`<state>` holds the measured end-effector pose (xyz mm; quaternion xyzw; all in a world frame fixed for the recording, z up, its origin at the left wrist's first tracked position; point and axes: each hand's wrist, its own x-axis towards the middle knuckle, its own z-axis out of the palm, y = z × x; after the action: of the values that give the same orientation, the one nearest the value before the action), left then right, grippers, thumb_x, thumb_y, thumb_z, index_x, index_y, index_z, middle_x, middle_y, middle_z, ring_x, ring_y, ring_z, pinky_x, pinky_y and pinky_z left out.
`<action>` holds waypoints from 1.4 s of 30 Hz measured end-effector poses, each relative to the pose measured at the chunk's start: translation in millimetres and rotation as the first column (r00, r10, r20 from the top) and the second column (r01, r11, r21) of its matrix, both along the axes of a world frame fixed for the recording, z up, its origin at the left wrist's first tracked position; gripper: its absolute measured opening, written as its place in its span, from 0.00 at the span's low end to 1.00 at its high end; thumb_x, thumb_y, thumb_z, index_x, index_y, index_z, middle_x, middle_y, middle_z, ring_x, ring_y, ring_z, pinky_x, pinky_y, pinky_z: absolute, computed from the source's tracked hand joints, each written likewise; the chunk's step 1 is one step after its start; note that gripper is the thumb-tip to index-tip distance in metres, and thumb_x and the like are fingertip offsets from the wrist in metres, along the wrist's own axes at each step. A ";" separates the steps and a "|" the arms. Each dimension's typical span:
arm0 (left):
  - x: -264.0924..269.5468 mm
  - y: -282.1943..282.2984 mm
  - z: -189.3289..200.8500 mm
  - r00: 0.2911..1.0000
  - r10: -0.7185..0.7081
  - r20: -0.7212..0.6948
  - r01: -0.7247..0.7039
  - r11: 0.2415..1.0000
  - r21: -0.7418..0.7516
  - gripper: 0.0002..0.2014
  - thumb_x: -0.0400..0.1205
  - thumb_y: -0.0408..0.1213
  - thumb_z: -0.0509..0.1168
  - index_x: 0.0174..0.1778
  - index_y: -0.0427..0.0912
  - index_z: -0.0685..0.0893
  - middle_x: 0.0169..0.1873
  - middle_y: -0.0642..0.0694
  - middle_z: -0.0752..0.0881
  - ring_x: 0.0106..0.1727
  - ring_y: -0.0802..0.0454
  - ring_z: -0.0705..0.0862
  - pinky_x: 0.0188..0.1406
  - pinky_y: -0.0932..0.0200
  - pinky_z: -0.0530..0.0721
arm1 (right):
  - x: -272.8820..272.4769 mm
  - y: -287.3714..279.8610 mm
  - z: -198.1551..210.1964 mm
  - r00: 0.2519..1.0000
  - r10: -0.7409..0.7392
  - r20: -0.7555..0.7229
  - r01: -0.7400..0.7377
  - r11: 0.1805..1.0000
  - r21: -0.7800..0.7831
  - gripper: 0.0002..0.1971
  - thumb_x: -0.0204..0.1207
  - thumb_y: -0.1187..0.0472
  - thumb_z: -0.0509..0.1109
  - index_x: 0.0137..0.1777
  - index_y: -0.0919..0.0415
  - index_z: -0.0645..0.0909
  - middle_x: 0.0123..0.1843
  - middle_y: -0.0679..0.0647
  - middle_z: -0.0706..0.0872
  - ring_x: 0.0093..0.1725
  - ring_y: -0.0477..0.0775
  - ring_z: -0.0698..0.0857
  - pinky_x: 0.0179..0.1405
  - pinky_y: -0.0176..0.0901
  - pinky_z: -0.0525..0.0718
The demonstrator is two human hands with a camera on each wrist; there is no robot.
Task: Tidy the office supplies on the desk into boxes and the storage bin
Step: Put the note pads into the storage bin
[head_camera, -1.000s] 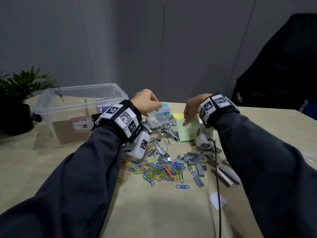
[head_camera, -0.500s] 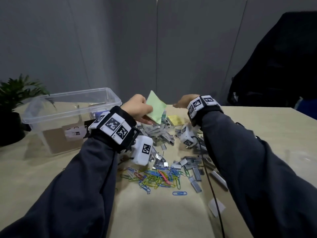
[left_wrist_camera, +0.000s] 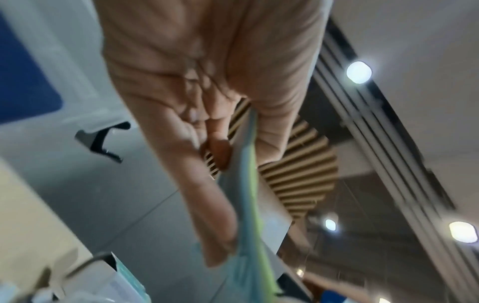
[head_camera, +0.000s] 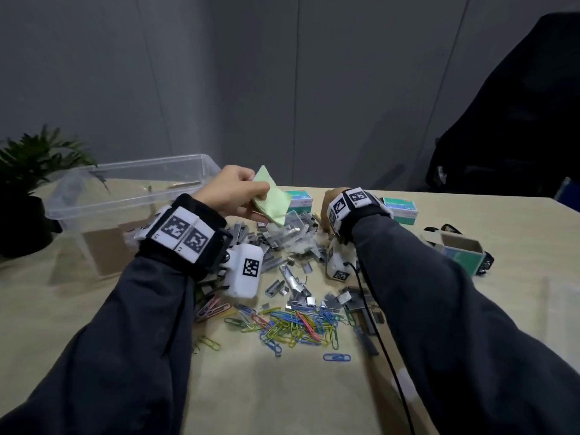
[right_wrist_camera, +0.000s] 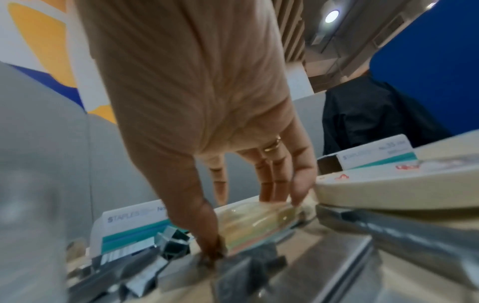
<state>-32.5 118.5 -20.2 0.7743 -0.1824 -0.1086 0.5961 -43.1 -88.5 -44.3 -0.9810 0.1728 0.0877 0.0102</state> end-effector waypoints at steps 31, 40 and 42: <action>7.8 54.6 14.9 0.941 0.302 0.152 -0.217 0.883 -0.415 0.05 0.84 0.37 0.67 0.42 0.42 0.82 0.37 0.45 0.85 0.36 0.51 0.83 0.33 0.57 0.84 | 8.8 72.9 59.6 0.620 0.079 0.781 -0.719 0.457 0.524 0.10 0.83 0.51 0.68 0.55 0.55 0.87 0.39 0.46 0.83 0.32 0.36 0.77 0.27 0.28 0.74; 0.9 102.9 34.2 0.998 0.038 -0.042 -0.055 0.841 -0.538 0.10 0.88 0.43 0.55 0.56 0.41 0.76 0.55 0.38 0.87 0.48 0.36 0.90 0.37 0.37 0.90 | 23.5 117.8 70.5 0.391 -0.132 0.911 -0.774 0.488 0.404 0.17 0.61 0.51 0.87 0.41 0.60 0.85 0.37 0.52 0.88 0.33 0.47 0.85 0.33 0.38 0.86; 2.0 112.3 35.5 0.998 0.061 -0.001 -0.053 0.860 -0.507 0.13 0.87 0.46 0.58 0.58 0.41 0.77 0.55 0.38 0.88 0.50 0.37 0.90 0.34 0.41 0.91 | 26.8 129.1 71.1 0.411 -0.068 0.909 -0.817 0.415 0.400 0.09 0.70 0.59 0.83 0.44 0.63 0.88 0.38 0.55 0.91 0.35 0.49 0.89 0.36 0.42 0.89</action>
<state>-30.5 230.9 15.3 0.5963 -0.1860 -0.0333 0.7802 -16.4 40.6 26.8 -0.7664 -0.1893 -0.3175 0.5254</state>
